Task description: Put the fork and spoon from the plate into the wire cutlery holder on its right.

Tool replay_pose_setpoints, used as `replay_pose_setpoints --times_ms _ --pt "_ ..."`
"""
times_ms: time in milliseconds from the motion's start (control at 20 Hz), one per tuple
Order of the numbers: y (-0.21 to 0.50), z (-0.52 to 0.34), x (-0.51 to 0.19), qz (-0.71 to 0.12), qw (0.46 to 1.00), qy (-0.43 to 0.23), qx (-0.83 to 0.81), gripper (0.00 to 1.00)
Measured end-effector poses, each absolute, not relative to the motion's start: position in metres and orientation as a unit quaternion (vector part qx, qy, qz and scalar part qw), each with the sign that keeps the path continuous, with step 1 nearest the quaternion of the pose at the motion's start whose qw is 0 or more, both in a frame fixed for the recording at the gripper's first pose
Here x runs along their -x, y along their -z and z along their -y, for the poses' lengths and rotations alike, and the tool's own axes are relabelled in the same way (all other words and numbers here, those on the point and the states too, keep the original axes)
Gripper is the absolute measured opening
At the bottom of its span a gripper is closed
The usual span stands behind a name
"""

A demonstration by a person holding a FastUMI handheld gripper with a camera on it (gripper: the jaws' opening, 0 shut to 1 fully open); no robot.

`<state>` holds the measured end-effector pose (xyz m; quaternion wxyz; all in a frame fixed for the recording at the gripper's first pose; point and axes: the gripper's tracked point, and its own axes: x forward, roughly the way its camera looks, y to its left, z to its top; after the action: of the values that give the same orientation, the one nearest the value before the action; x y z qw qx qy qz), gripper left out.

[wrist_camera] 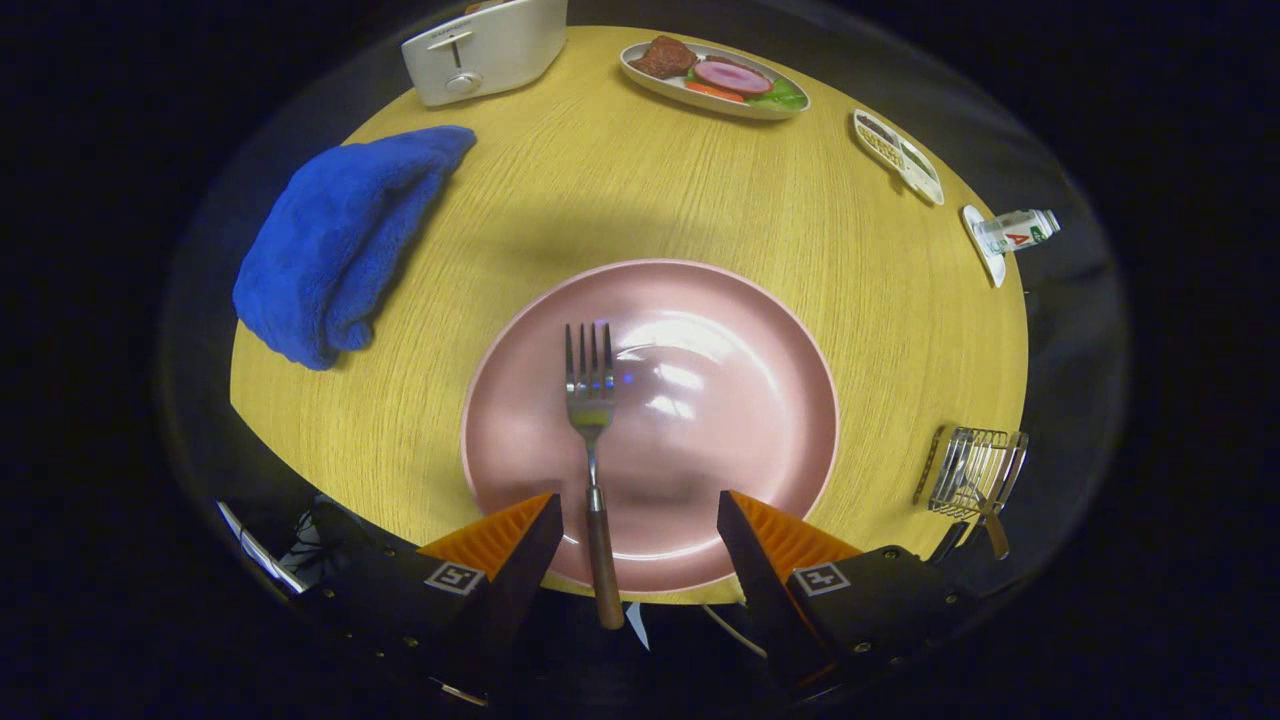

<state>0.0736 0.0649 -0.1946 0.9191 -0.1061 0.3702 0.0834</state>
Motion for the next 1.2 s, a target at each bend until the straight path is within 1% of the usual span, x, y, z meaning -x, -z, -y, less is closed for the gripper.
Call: replay_pose_setpoints --times_ms 150,200,250,300,400,450,500,550,650,700,750,850,900,1200 --pt "0.202 -0.071 -0.078 -0.373 0.917 -0.094 0.108 0.92" --pt "0.203 -0.073 -0.079 -0.372 0.916 -0.098 0.11 0.89" --pt "0.204 -0.075 -0.082 -0.371 0.917 -0.102 0.107 0.73" --pt "0.206 -0.076 -0.083 -0.371 0.917 -0.104 0.104 0.69" --pt "0.206 -0.078 -0.088 -0.37 0.917 -0.109 0.103 0.69" --pt "0.207 -0.079 -0.089 -0.37 0.917 -0.112 0.1 0.58" --pt "0.208 -0.079 -0.09 -0.37 0.917 -0.112 0.098 0.52" --pt "0.209 -0.078 -0.091 -0.371 0.917 -0.11 0.096 0.42" --pt "0.211 -0.081 -0.094 -0.368 0.918 -0.116 0.088 0.41" --pt "0.204 -0.08 -0.089 -0.361 0.92 -0.121 0.095 0.39" --pt "0.209 -0.082 -0.096 -0.366 0.918 -0.121 0.094 0.1" --pt "0.207 -0.082 -0.095 -0.367 0.918 -0.122 0.091 0.1" --pt "0.206 -0.082 -0.093 -0.372 0.915 -0.124 0.091 0.03" --pt "0.2 -0.07 -0.088 -0.382 0.914 -0.101 0.086 0.02"
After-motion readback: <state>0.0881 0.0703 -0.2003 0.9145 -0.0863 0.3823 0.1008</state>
